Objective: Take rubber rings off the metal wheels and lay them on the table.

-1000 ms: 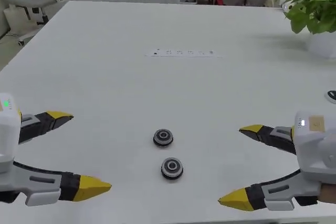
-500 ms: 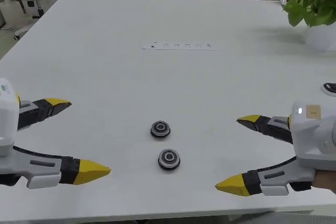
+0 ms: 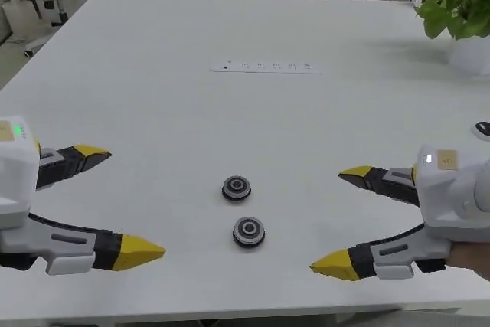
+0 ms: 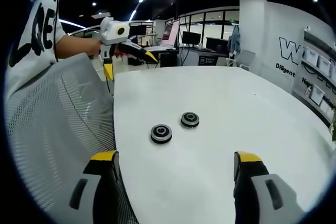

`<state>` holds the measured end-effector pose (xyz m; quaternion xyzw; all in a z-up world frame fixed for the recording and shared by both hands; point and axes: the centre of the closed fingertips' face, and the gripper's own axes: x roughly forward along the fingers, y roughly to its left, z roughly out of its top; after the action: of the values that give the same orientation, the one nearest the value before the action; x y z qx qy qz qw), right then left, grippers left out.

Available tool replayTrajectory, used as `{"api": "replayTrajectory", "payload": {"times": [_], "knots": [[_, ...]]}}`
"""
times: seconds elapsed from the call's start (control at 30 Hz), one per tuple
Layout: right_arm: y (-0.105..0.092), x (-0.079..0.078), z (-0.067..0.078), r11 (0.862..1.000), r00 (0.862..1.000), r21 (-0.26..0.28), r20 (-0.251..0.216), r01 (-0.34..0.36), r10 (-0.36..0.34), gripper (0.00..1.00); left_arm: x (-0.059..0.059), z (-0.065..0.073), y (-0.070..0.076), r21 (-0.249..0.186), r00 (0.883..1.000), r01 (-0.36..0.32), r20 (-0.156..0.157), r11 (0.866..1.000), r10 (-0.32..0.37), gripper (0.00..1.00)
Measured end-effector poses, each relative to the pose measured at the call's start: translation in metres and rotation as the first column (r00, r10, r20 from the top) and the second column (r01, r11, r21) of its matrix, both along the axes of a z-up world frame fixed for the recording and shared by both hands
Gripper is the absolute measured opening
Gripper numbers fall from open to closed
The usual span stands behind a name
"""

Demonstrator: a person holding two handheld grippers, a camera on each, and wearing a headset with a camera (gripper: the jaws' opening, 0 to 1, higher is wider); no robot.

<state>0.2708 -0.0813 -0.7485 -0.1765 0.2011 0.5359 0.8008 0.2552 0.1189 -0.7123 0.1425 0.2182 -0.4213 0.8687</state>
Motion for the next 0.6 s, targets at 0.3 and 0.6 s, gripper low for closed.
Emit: {"api": "replayTrajectory", "payload": {"times": [0.3, 0.6], "knots": [[0.008, 0.011, 0.001, 1.000, 1.000, 0.020, -0.002, -0.020, 0.021, 0.82, 0.008, -0.003, -0.007, 0.011, 0.999, 0.035, -0.004, 0.999, -0.035, 0.96], [0.015, 0.014, 0.003, 0.997, 0.999, 0.064, -0.025, -0.032, 0.034, 0.76, 0.013, -0.002, -0.013, 0.008, 0.998, 0.062, 0.002, 0.998, -0.062, 0.91]]}}
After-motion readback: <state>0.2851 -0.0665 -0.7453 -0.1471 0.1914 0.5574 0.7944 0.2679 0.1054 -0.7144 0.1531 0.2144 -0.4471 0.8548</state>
